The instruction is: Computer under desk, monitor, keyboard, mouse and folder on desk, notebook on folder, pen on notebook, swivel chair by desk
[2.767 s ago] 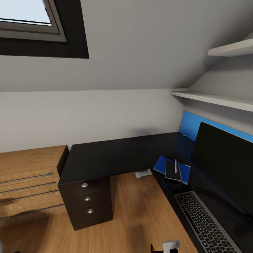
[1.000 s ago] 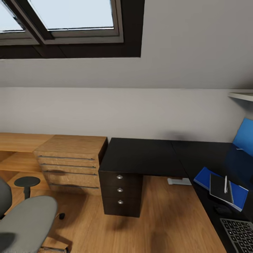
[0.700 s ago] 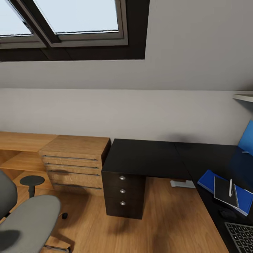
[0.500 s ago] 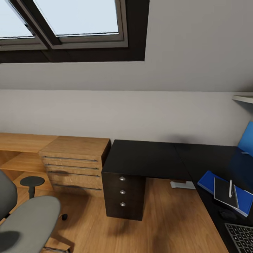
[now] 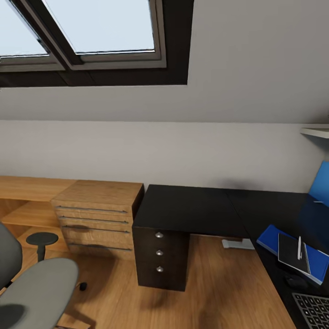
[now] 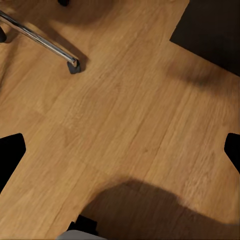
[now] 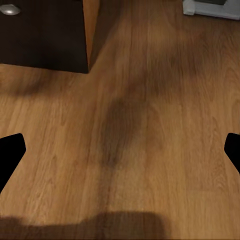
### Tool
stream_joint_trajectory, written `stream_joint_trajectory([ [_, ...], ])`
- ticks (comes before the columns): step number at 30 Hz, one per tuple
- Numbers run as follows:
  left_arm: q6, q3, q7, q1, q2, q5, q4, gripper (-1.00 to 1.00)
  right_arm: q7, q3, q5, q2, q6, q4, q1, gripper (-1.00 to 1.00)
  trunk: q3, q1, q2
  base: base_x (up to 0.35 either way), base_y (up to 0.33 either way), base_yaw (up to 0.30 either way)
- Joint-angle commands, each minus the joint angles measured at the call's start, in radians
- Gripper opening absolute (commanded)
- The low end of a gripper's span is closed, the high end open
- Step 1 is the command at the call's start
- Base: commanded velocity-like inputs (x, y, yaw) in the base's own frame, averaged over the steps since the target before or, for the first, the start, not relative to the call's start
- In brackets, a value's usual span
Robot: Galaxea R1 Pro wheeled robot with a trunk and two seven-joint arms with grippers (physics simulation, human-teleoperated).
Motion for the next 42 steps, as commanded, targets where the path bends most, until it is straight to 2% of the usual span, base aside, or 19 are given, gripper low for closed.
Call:
stream_joint_trajectory([
  [1,-0.001,-0.002,-0.008,-0.001,0.001,0.011,0.001,1.00,-0.007,0.009,0.001,0.001,-0.002,0.001,-0.001,1.00,0.000,0.000,-0.001,0.000,0.000,0.053],
  [13,-0.002,-0.005,-0.011,-0.001,0.001,0.006,-0.001,1.00,-0.007,0.009,0.005,-0.004,-0.006,-0.022,-0.001,1.00,0.005,0.000,-0.001,0.000,0.000,0.201],
  [21,-0.009,0.000,-0.014,-0.001,0.001,0.010,-0.001,1.00,-0.007,0.006,0.005,-0.030,-0.007,-0.024,-0.001,1.00,-0.001,0.000,-0.001,0.000,0.000,0.249],
  [28,0.012,-0.006,-0.016,-0.001,-0.018,0.004,-0.001,1.00,-0.008,0.005,0.004,-0.032,-0.006,-0.025,-0.001,1.00,-0.007,0.000,-0.001,0.000,0.000,0.241],
  [42,0.015,-0.005,-0.016,-0.001,-0.021,0.004,-0.001,1.00,-0.008,0.003,0.003,-0.032,-0.006,-0.025,-0.001,1.00,-0.023,0.000,-0.001,0.000,0.000,0.194],
])
